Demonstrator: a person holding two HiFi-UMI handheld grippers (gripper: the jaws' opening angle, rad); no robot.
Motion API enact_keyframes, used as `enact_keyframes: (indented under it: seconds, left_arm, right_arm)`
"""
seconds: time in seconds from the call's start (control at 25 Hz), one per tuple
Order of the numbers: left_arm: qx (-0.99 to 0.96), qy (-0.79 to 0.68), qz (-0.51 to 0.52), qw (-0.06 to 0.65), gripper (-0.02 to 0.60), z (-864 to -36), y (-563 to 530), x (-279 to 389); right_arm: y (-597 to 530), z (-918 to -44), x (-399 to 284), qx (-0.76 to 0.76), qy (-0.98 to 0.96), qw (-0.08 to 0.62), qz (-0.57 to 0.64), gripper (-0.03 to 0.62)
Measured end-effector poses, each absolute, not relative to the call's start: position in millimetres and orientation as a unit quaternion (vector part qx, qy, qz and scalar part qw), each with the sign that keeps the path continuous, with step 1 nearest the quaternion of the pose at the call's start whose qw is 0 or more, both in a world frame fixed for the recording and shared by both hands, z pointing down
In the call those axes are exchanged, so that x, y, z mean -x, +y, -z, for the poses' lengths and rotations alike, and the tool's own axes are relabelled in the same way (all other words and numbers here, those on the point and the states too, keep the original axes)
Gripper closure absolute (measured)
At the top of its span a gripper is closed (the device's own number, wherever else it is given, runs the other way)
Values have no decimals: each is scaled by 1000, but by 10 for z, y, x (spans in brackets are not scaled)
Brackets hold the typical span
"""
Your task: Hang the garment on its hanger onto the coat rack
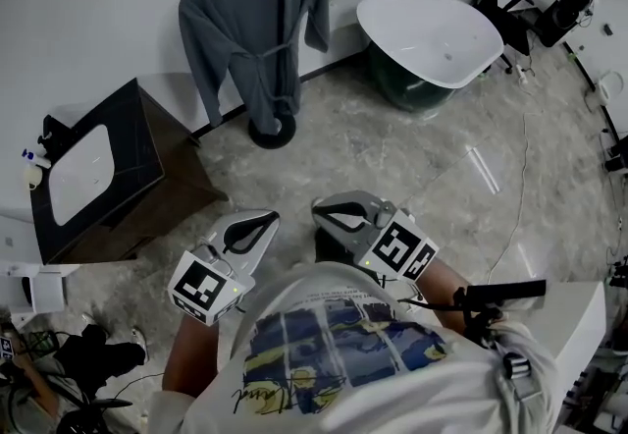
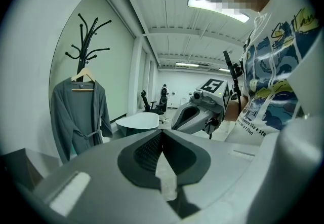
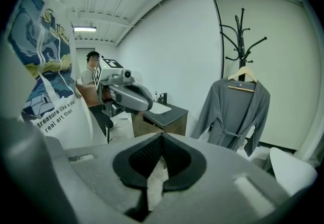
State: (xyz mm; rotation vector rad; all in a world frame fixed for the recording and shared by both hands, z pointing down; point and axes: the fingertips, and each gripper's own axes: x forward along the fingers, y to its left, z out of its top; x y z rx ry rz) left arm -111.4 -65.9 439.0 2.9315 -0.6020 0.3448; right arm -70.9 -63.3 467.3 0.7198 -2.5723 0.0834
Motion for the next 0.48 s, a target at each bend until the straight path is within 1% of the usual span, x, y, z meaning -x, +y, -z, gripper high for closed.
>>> enact_keyframes:
  seconds: [0.24,0.48]
  left_arm:
    - [-971,-205,-114,53,578,-4383,-736,1130]
    - [-969,-210,-116,54,578,-4298,-1109,1056]
  right_arm:
    - [-614,-4719,644,-268,-934,234,-26,592]
    - [-776,-4726,403,-280,-927,245,-39,592]
